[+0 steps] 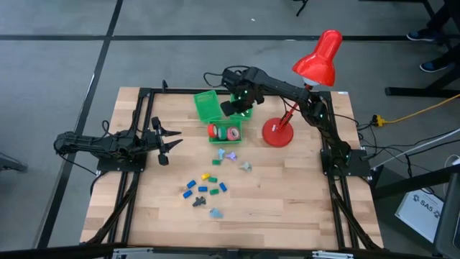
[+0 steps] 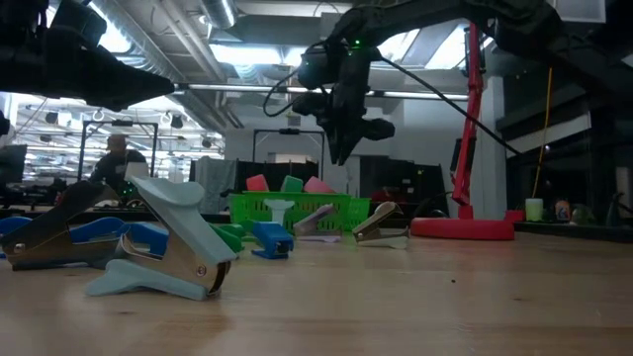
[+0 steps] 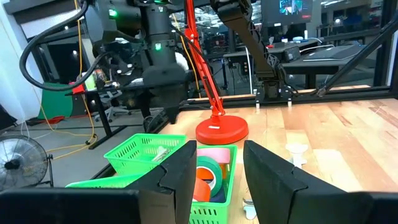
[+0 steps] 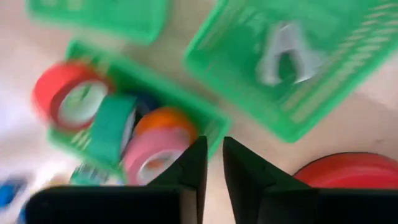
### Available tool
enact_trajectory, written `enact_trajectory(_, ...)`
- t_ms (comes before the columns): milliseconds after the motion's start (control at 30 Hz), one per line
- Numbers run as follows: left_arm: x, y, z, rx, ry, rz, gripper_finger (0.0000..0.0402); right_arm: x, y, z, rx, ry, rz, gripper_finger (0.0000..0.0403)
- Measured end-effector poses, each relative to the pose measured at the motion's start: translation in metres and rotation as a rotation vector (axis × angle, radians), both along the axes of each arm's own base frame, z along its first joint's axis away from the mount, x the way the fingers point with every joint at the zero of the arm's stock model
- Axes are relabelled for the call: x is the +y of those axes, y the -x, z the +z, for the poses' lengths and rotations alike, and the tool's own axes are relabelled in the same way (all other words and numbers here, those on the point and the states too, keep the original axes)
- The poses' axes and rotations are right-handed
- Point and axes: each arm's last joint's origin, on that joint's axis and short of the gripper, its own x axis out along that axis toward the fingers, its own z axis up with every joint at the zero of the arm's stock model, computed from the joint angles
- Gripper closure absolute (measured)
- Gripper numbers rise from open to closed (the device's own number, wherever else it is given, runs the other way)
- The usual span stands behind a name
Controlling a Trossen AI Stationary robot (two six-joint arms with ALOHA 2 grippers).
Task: Pick and place Stapler, Stapler remover, tape
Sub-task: Put the gray staple remover into the right green bin
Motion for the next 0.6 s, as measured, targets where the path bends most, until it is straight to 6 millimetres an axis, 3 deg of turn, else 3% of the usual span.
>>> enact_trajectory(267, 0.000, 0.000, 0.000, 0.000, 0.000, 0.000, 0.0274, 0.023, -0.004, 0.000, 0.009, -0.091, 0.081, 0.0397)
enact_trajectory(600, 0.000, 0.000, 0.000, 0.000, 0.000, 0.000, 0.0274, 0.079, -0.009, -0.001, 0.168, -0.069, 0.086, 0.0399)
